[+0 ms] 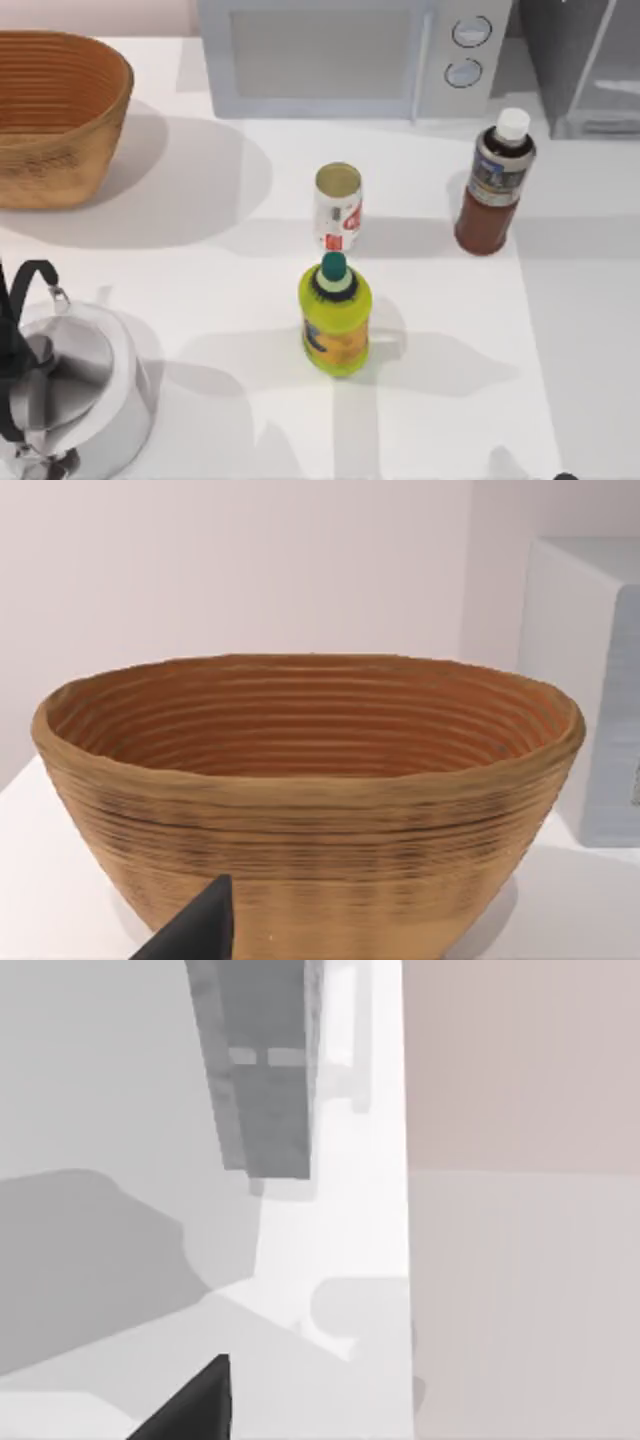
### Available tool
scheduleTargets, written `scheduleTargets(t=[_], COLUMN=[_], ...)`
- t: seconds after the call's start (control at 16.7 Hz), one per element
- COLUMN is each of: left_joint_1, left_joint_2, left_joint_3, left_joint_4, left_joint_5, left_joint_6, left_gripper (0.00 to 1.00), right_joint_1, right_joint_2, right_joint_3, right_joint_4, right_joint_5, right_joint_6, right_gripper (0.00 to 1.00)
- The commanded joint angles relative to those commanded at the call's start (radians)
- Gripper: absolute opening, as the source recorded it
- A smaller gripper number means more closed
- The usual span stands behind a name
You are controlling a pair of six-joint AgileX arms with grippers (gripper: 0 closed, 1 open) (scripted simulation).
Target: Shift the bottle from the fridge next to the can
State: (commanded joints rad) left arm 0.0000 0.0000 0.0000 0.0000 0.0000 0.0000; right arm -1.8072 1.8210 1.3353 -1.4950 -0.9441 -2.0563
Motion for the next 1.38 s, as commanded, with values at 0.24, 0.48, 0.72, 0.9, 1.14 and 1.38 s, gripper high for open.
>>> scheduleTargets(t=[0.24,0.48,0.72,0.9,1.14,1.38], left_joint_1=[0.0,0.0,0.0,0.0,0.0,0.0], left_joint_2=[0.0,0.0,0.0,0.0,0.0,0.0], left_joint_3=[0.0,0.0,0.0,0.0,0.0,0.0], left_joint_4=[0.0,0.0,0.0,0.0,0.0,0.0], left_joint_5=[0.0,0.0,0.0,0.0,0.0,0.0], left_joint_6=[0.0,0.0,0.0,0.0,0.0,0.0], left_gripper=[1.0,1.0,1.0,1.0,1.0,1.0], right_joint_1=[0.043,0.185,0.387,0.551,0.747,0.864], right_joint_2=[0.005,0.014,0.021,0.022,0.02,0.013], right_joint_3=[-0.002,-0.007,-0.015,-0.022,-0.03,-0.033], right_joint_4=[0.058,0.249,0.525,0.753,1.025,1.176], right_joint_5=[0.004,0.03,0.074,0.111,0.155,0.179], right_joint_6=[0.063,0.293,0.645,0.933,1.244,1.399], right_gripper=[1.0,1.0,1.0,1.0,1.0,1.0])
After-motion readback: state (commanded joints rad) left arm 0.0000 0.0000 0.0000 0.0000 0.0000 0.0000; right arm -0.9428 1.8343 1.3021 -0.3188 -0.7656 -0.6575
